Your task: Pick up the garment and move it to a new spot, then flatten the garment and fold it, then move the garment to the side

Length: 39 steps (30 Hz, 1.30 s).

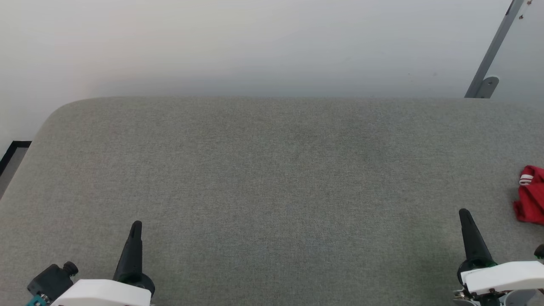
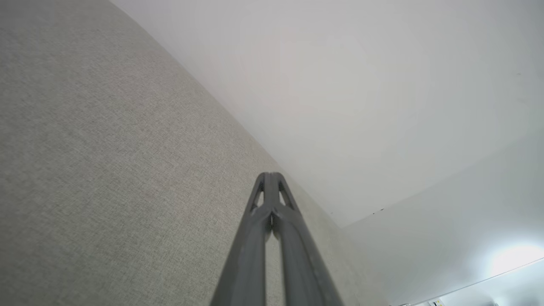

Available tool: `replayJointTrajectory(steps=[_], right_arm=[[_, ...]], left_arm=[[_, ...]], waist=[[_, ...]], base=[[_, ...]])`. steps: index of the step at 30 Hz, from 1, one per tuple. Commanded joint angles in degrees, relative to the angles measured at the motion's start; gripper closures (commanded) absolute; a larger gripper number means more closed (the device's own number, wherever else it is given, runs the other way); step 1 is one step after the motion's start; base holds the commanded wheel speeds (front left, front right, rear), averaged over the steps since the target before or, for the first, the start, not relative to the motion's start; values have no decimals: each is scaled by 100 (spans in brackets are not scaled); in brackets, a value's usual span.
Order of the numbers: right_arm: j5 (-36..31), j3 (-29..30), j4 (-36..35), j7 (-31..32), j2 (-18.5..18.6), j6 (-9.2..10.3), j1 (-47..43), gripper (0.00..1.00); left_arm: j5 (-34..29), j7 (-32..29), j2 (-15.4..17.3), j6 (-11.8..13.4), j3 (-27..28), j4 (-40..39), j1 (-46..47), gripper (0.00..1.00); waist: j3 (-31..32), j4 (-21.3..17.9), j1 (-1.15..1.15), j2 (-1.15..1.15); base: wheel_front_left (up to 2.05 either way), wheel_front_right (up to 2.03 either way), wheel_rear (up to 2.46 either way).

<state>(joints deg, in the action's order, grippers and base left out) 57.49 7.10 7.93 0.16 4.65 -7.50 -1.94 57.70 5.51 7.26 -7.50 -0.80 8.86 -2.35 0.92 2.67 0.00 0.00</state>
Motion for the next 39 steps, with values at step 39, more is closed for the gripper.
replayJointTrajectory(steps=[39], right_arm=[[2066,-35,338,388,-103,0,549,100]], left_arm=[[2157,-612,-161,2,330,276,577,100]], waist=[[-55,-132,0,0]], base=[[0,0,0]])
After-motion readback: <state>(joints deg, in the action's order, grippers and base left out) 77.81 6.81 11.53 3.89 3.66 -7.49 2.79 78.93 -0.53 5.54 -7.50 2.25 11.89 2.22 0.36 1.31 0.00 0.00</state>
